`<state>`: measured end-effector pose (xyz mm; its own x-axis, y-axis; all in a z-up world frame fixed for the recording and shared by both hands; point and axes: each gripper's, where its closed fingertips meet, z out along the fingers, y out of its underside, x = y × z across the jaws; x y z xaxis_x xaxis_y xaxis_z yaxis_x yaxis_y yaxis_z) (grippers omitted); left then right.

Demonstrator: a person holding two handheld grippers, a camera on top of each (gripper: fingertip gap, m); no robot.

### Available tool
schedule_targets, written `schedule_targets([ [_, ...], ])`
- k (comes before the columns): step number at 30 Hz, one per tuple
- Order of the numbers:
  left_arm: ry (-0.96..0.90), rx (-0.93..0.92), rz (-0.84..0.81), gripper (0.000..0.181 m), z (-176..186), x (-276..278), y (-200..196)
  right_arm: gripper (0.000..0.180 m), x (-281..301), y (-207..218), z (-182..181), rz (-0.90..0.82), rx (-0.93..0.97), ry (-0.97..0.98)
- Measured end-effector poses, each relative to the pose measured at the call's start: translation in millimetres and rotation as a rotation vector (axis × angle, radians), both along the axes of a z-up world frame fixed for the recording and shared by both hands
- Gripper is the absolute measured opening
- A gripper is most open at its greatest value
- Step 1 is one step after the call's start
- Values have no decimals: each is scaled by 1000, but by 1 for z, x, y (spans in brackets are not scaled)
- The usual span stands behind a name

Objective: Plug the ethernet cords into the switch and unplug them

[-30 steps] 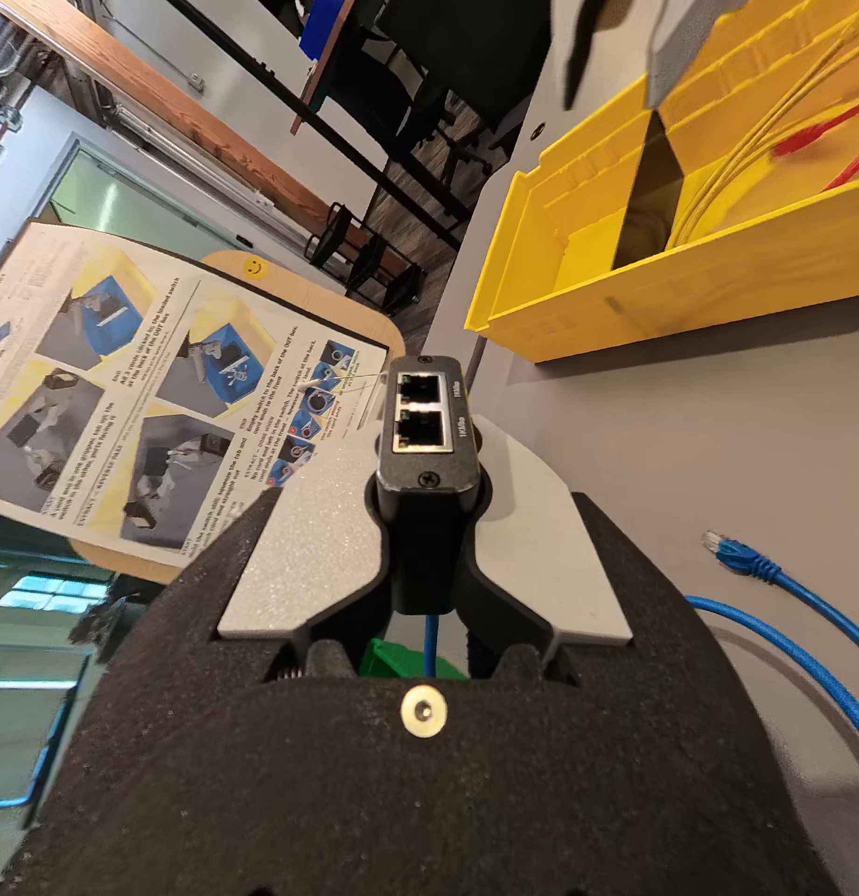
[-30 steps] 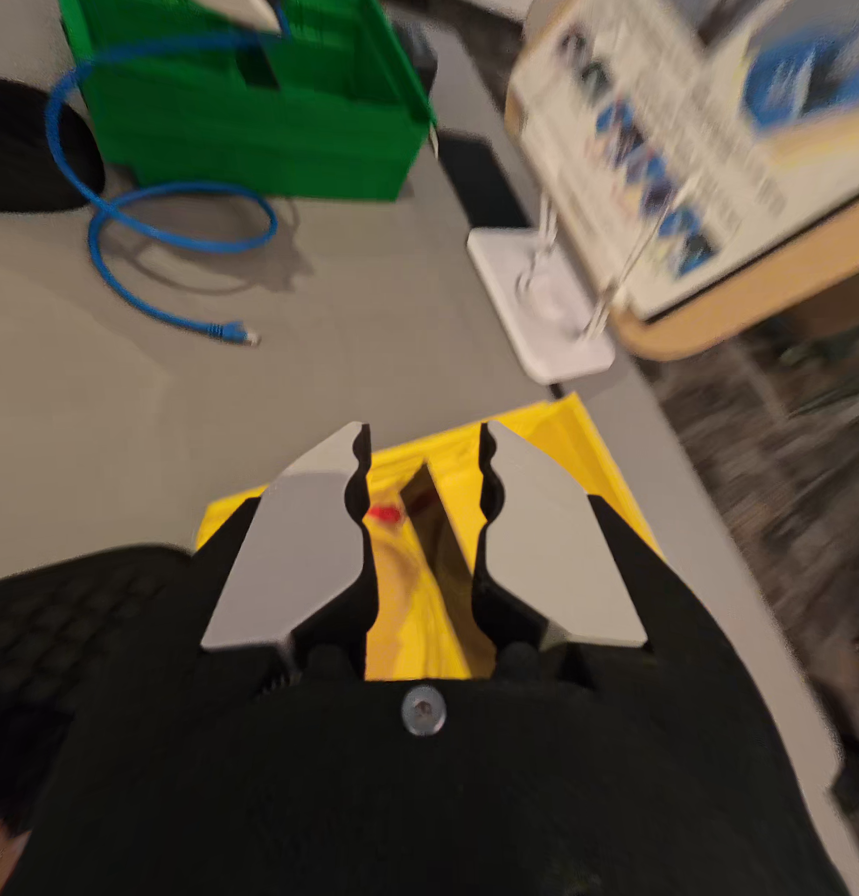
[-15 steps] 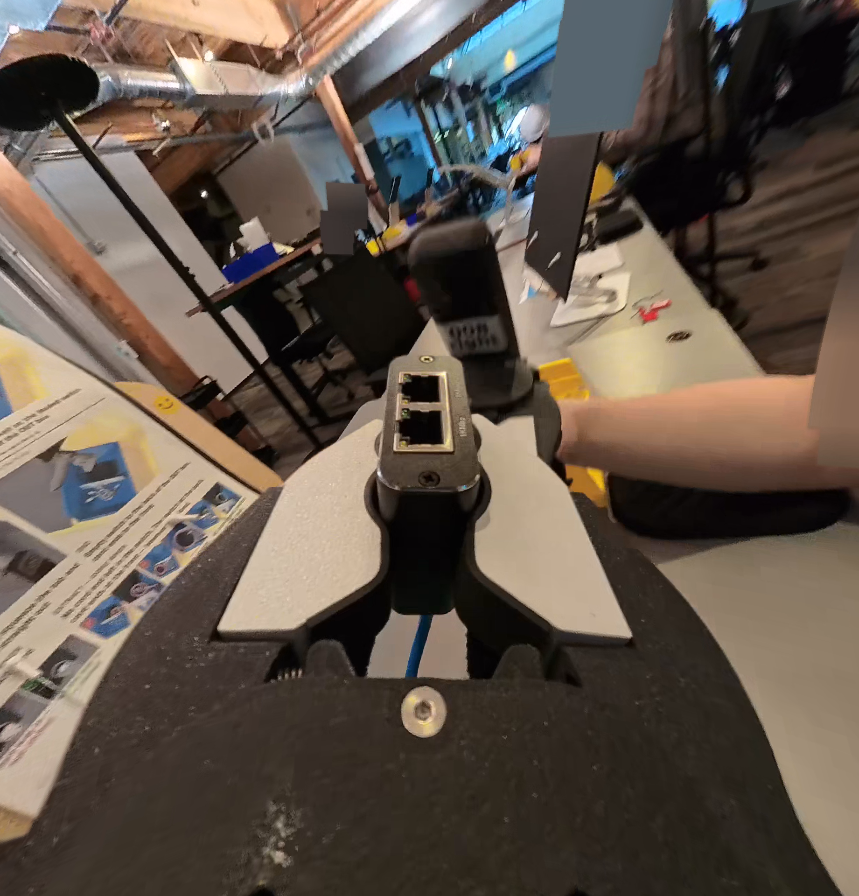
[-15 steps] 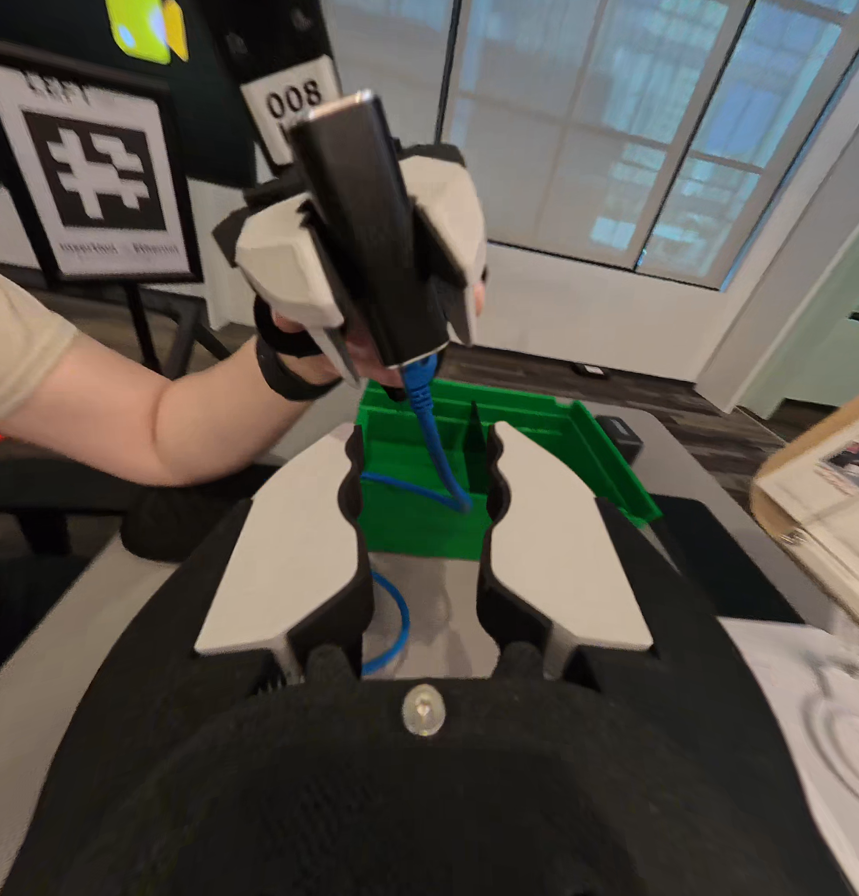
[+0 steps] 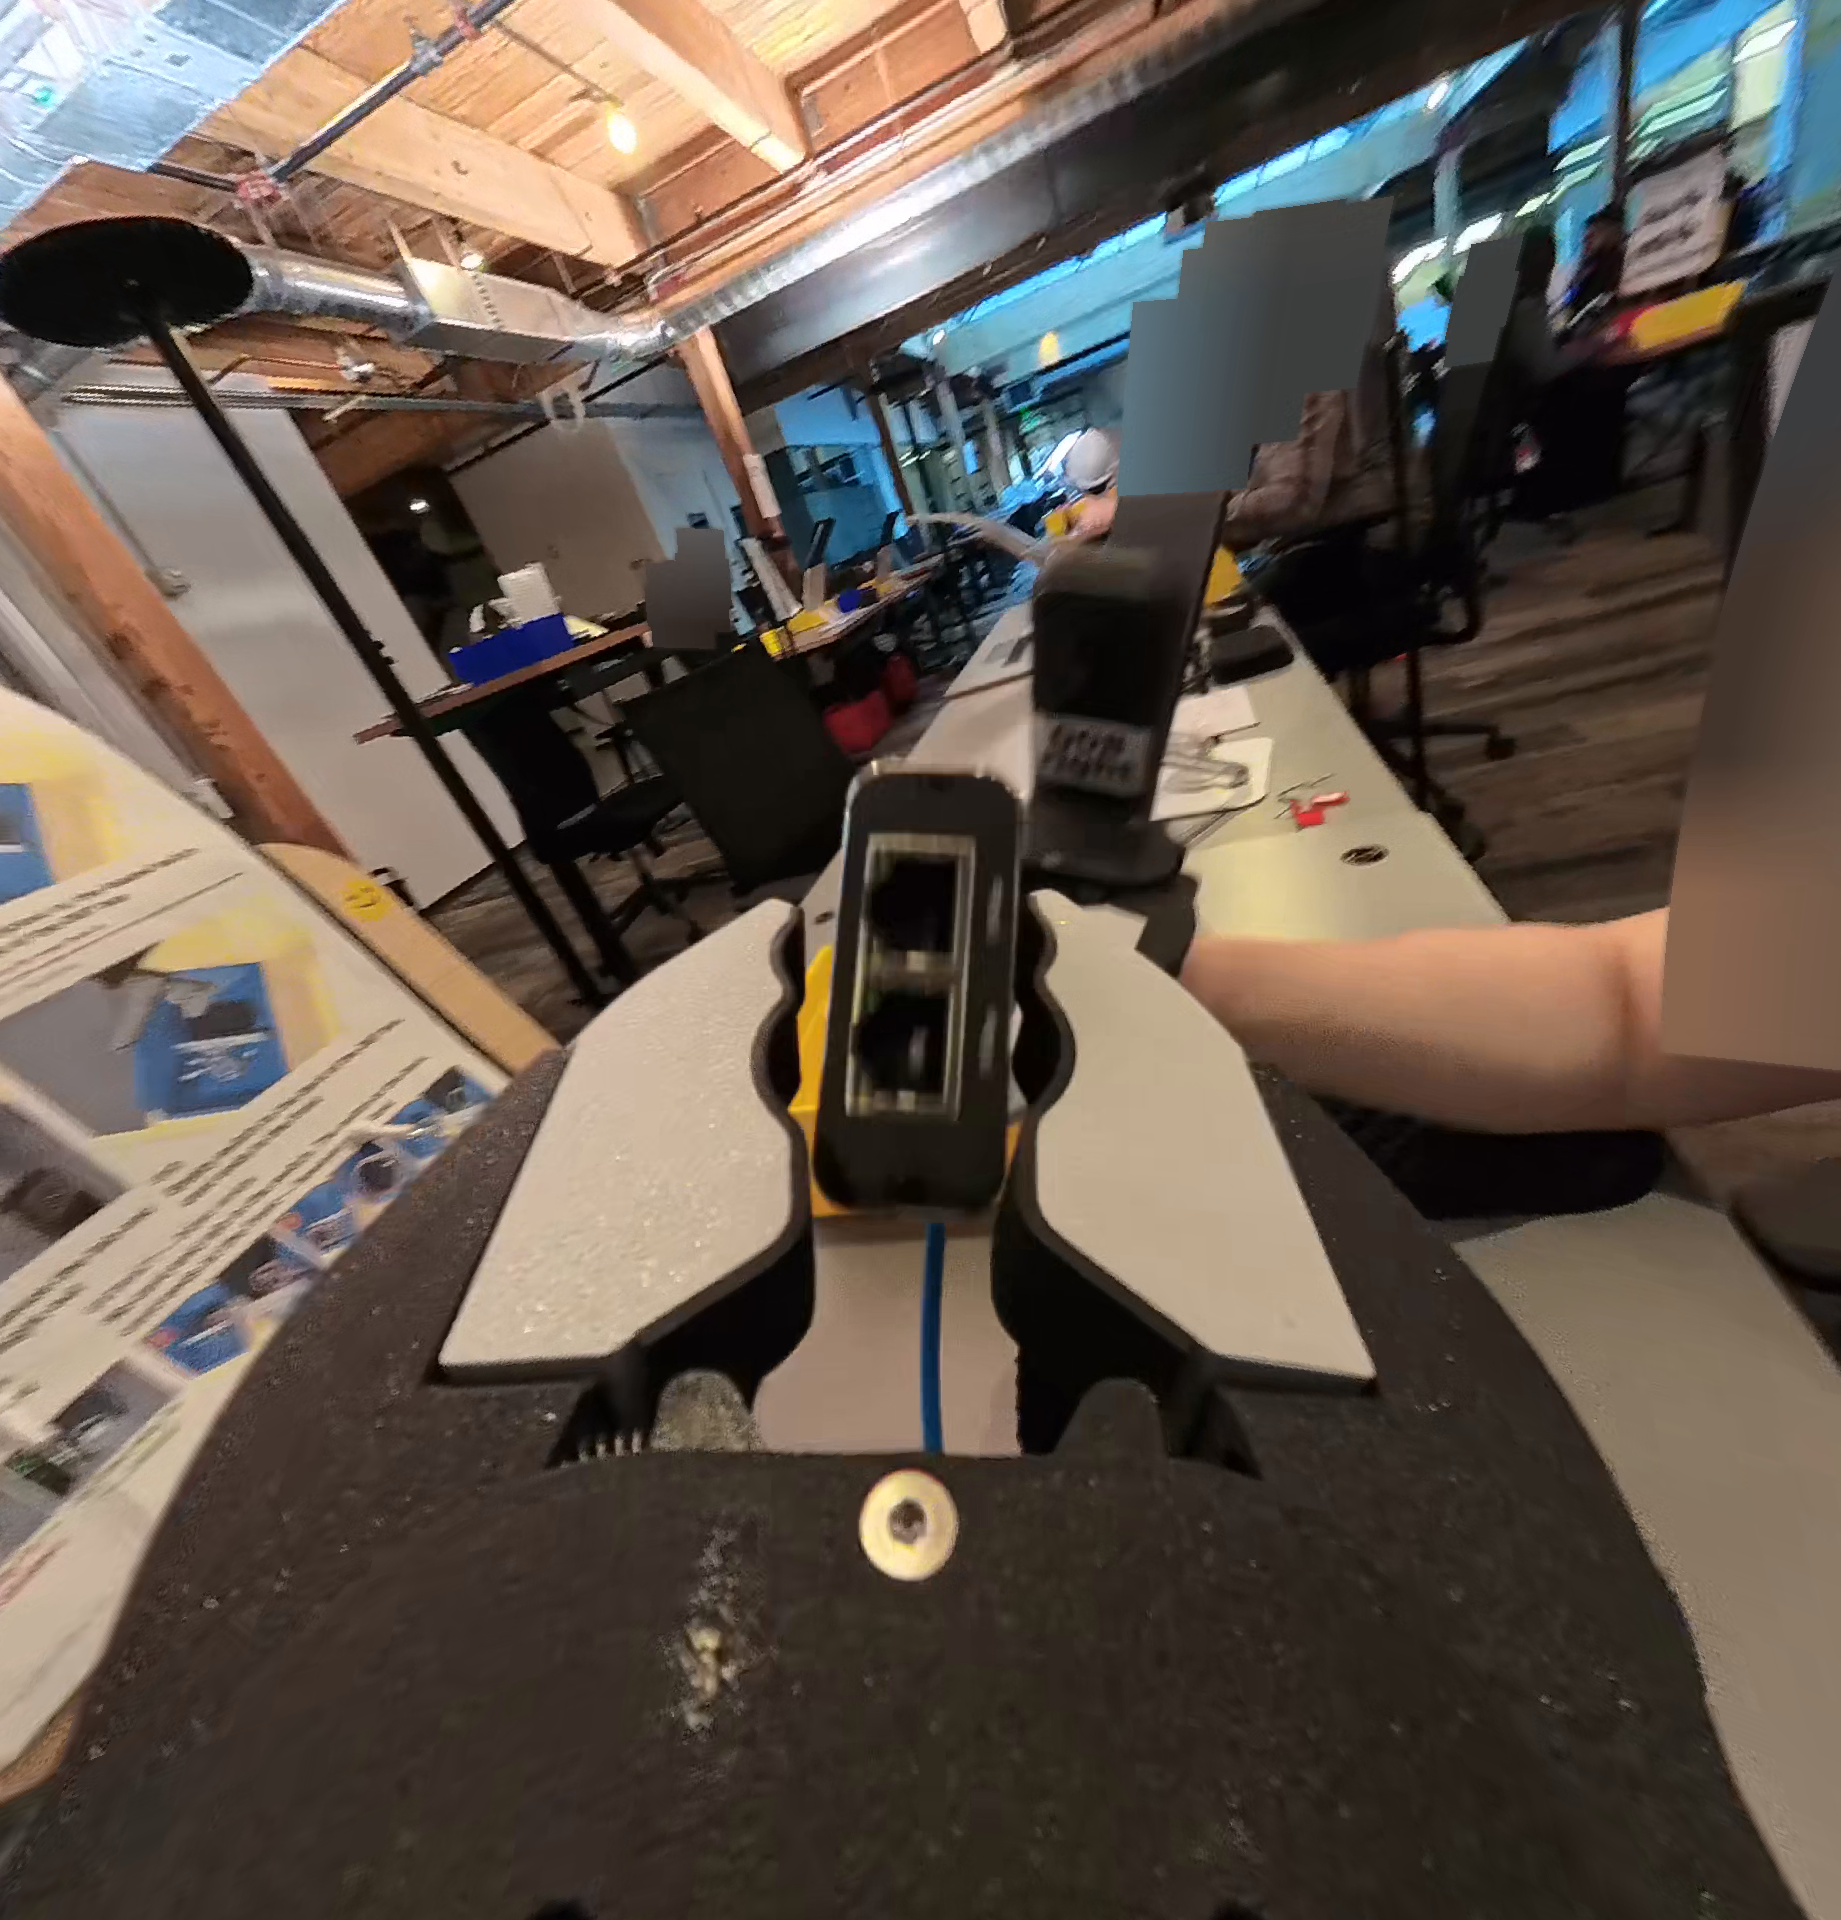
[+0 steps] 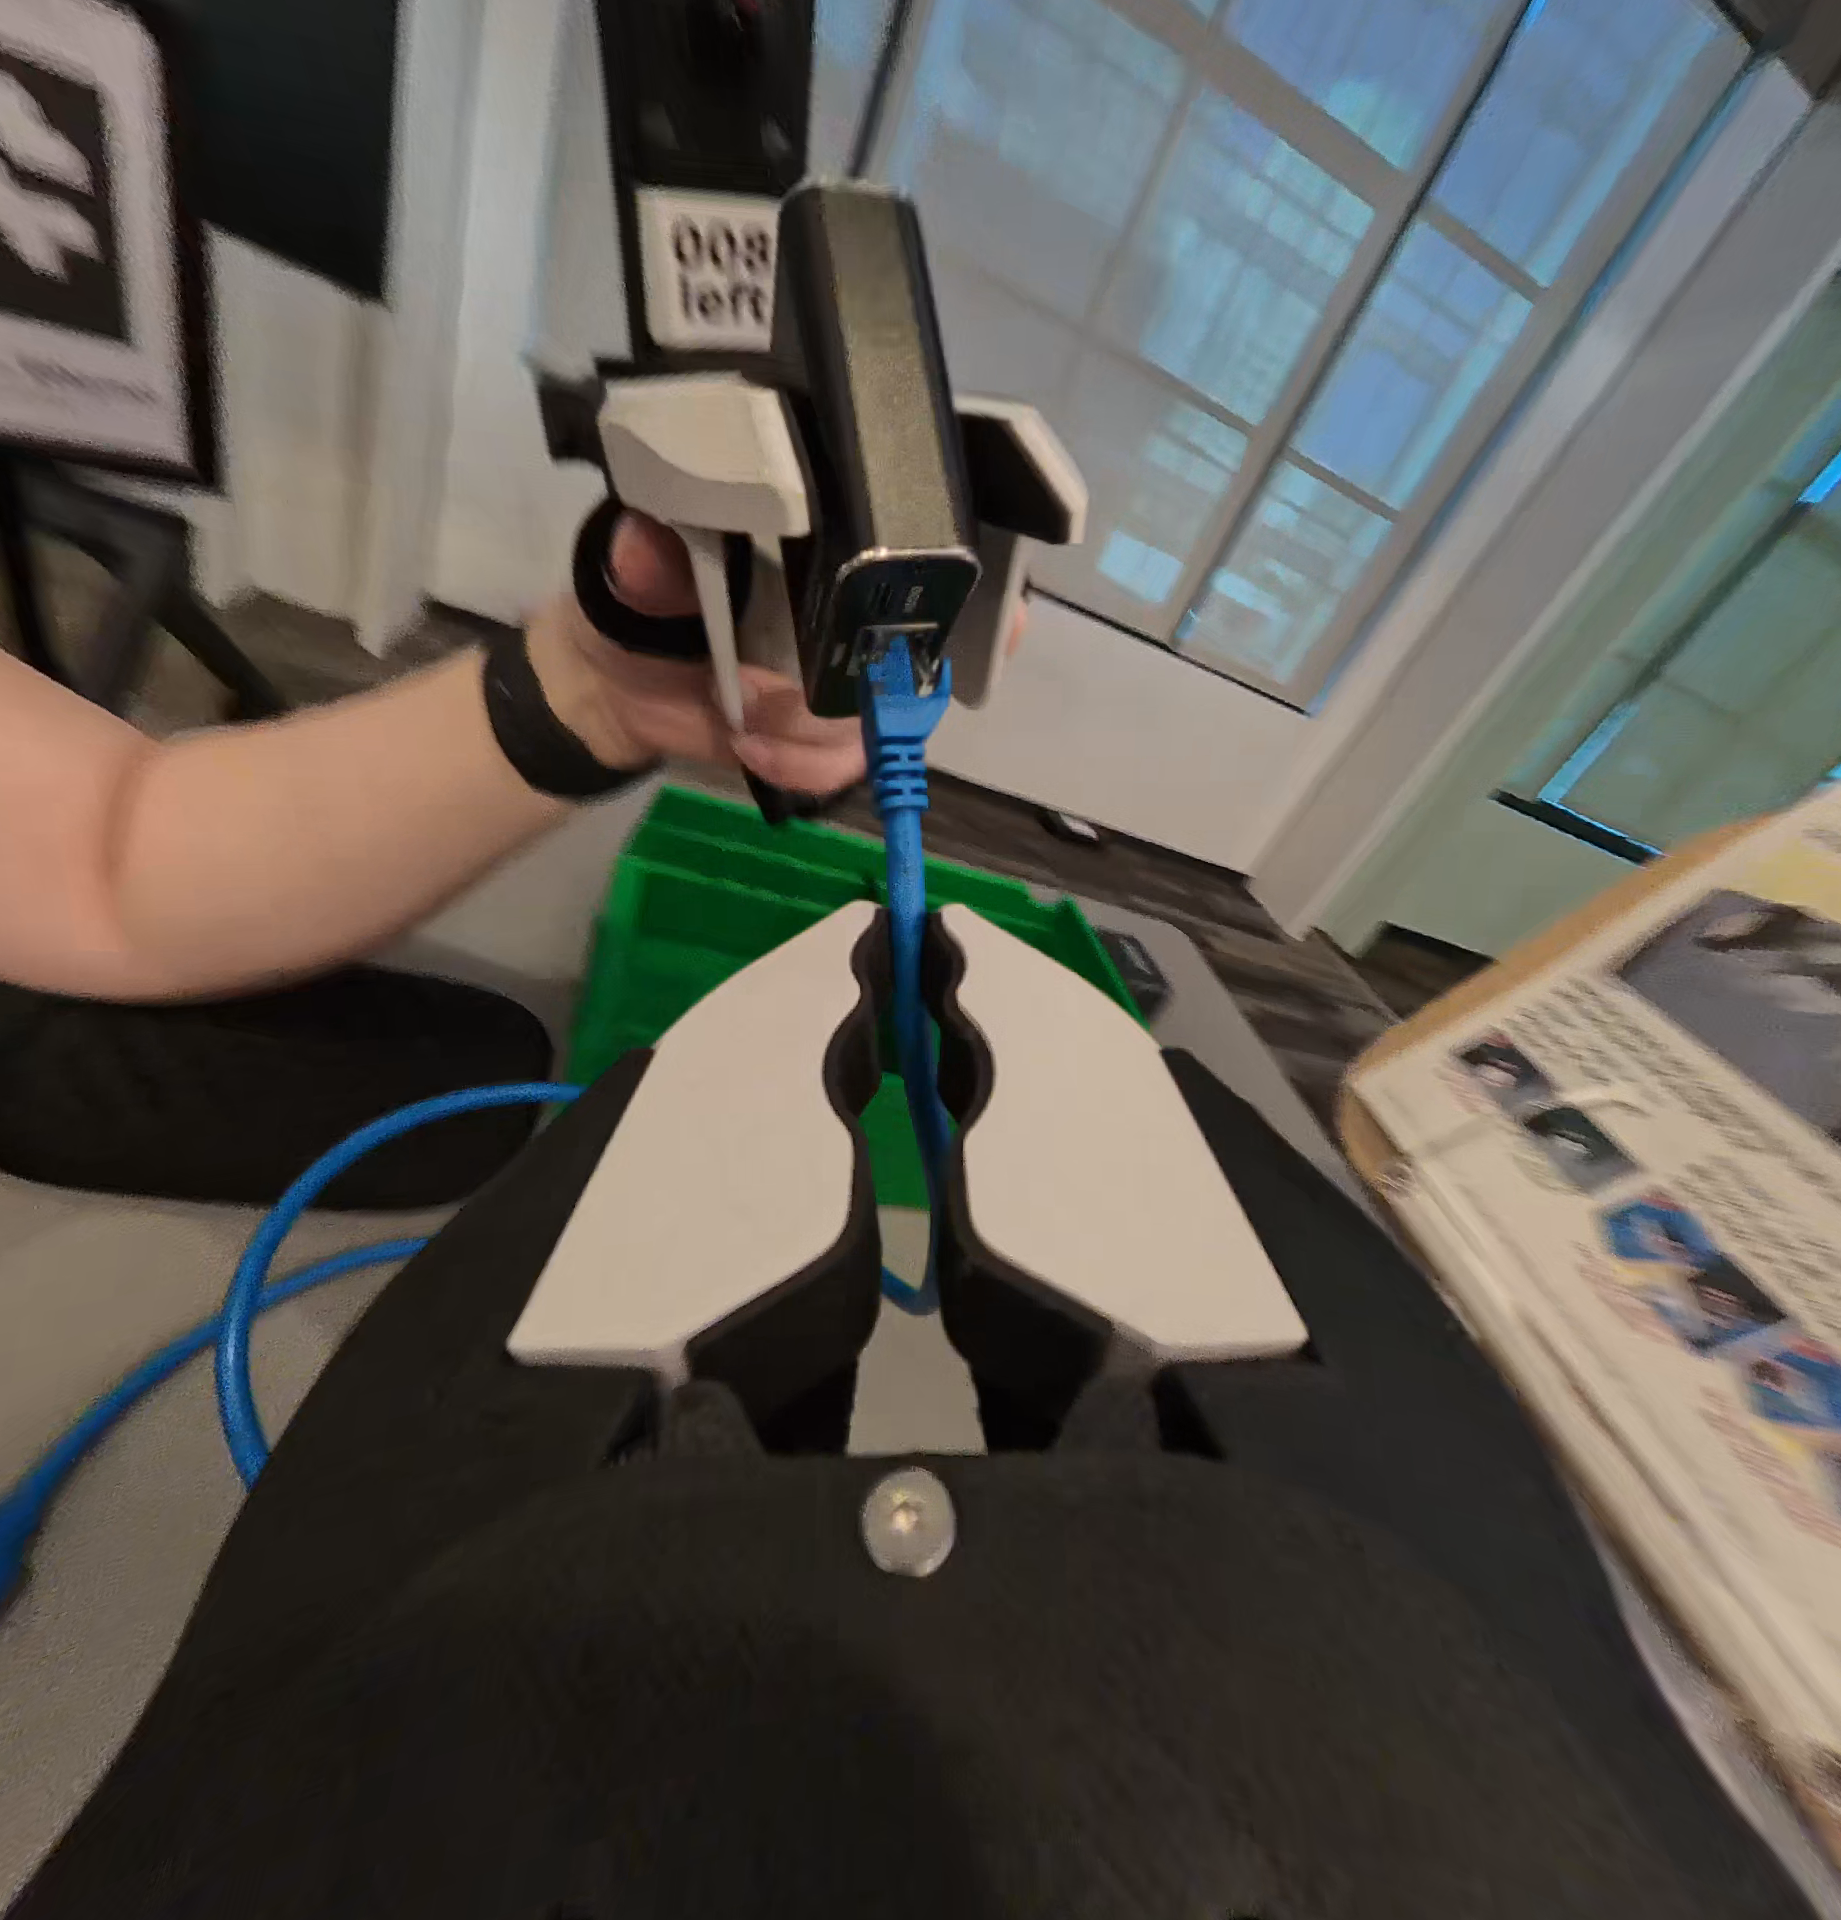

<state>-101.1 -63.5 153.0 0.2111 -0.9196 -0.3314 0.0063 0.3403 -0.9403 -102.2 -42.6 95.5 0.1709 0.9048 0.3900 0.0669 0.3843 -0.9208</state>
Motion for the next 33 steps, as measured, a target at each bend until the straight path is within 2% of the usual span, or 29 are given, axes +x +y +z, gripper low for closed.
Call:
schedule_targets([
  [5,189,199,260,44,-7,-28,13,7,27,24,1,-375,284,-286],
  [8,423,376,438,48,-28,-32,24,7,35,31,4,-522,410,-391],
  [10,479,430,542,52,-31,-27,35,7,37,34,4,-579,479,-443],
  [13,505,486,600,51,-39,-17,51,7,33,31,0,-604,569,-511],
  [15,617,458,598,50,-62,-17,63,7,32,31,-3,-635,629,-570],
  [18,726,484,637,34,-81,-22,79,7,31,32,-6,-666,690,-629],
  [21,737,505,637,29,-85,-19,83,7,32,34,-9,-681,728,-666],
  [25,702,596,651,30,-83,-13,88,7,30,29,-7,-639,723,-630],
  [28,695,582,651,28,-85,-7,89,7,35,30,-8,-629,714,-647],
  [33,681,645,682,26,-80,-1,89,13,26,9,-5,-451,592,-514],
])
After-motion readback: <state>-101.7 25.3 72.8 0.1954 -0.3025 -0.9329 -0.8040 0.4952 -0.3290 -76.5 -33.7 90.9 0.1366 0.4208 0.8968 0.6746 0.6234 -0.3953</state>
